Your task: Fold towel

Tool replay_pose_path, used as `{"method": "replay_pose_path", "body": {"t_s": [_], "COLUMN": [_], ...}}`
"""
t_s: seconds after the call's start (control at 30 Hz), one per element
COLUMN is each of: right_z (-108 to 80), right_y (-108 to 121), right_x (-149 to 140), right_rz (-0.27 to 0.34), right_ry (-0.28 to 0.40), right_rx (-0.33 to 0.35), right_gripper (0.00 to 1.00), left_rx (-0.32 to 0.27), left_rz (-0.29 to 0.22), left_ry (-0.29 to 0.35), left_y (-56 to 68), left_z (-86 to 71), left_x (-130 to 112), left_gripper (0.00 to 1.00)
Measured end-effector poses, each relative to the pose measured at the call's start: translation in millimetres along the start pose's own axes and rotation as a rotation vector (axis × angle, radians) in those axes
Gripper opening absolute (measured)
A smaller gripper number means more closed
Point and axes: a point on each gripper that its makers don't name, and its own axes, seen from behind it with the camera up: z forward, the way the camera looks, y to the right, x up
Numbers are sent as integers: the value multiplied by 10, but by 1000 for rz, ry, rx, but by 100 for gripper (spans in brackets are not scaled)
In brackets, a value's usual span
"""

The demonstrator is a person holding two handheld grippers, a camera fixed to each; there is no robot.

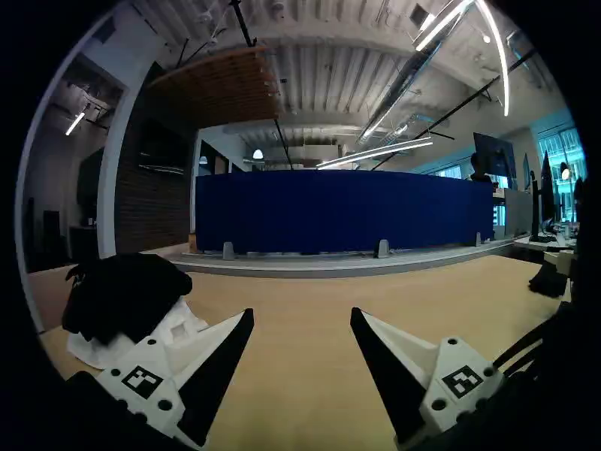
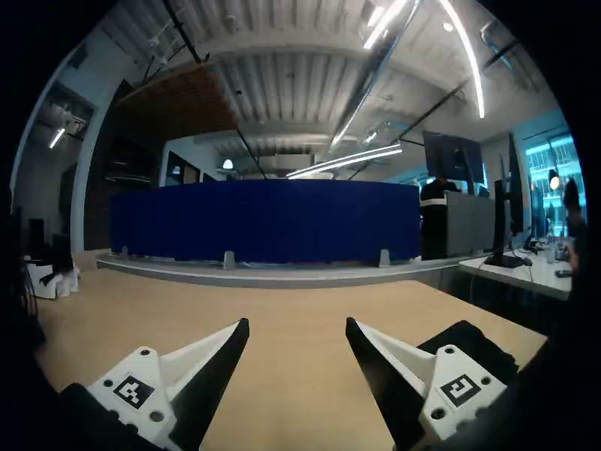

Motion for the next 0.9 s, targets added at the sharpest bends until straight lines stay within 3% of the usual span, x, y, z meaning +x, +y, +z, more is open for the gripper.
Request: {"method": "replay_pose_path", "body": {"t_s": [0.9], "right_z": [12], "right_y": [4], "right_x": [16], "right_rz": [1], "right_ry": [0], "right_rx": [-1], "right_gripper": [100], "left_rx": [0], "left_rz": [0], "left_ry": [0], "left_y": [1], "left_z": [-2], "left_x": [1], "left_gripper": [96]}}
